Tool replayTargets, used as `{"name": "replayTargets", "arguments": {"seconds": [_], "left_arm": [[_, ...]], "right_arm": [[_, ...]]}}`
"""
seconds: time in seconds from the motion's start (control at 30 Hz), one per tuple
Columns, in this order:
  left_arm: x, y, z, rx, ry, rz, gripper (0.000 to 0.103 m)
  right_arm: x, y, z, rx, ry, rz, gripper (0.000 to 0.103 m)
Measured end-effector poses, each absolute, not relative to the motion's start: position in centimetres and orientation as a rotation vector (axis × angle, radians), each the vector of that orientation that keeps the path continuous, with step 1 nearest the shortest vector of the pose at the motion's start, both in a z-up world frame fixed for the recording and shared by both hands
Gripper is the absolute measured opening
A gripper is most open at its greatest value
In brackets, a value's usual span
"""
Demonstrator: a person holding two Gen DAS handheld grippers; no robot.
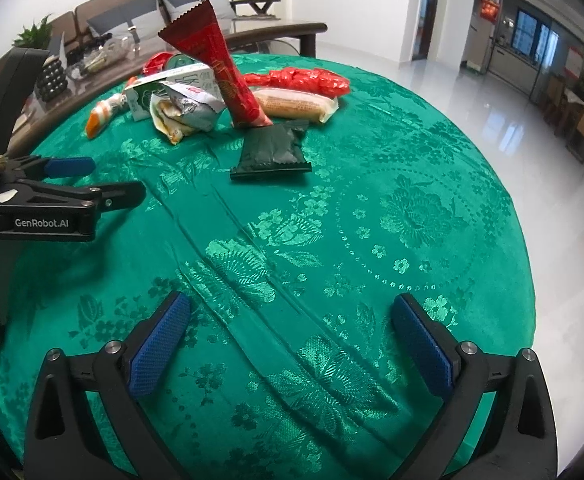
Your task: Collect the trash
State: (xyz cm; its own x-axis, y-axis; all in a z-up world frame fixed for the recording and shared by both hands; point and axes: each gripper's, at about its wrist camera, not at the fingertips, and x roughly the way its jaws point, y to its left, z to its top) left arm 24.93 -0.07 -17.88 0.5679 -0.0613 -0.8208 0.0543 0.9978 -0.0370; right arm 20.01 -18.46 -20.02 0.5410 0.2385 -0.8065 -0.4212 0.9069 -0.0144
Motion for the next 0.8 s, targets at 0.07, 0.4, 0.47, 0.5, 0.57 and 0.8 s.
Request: {"name": "replayTargets", "arguments": {"seconds": [0.07,0.4,0.47,0.5,0.57,0.8], "left_arm": [[24.93,-0.07,-17.88,-0.008,0.964,-0.068,0.101],[24.90,-0.09,-17.89,-0.008,0.965,-0.068,0.101],[24.90,-0.09,-17.89,-0.008,0.964,-0.068,0.101],[24.90,-0.09,-17.89,-0.008,0.965,-0.068,0.101],[24.90,-0.09,-17.88,-0.008,0.965,-0.068,0.101],[24.90,-0.11,-17.88,-0.008,0.965,-0.068,0.101]], "right_arm": [[20.00,-18.42,-20.01,-0.216,0.919,0.394,0.101],[20.01,-18.66,-20.02,-0.206,0.917,0.389,0.101],[19.98,-18.71,-20.02,-0.208,0.916,0.388,0.101],[19.98,-18.71,-20.01,-0.207,0.916,0.389,0.101],[19.96,-18.79,-20.00,-0.204,0.915,0.390,0.101],[19.91,-18.73,-19.94,-0.201,0.915,0.388,0.101]]}}
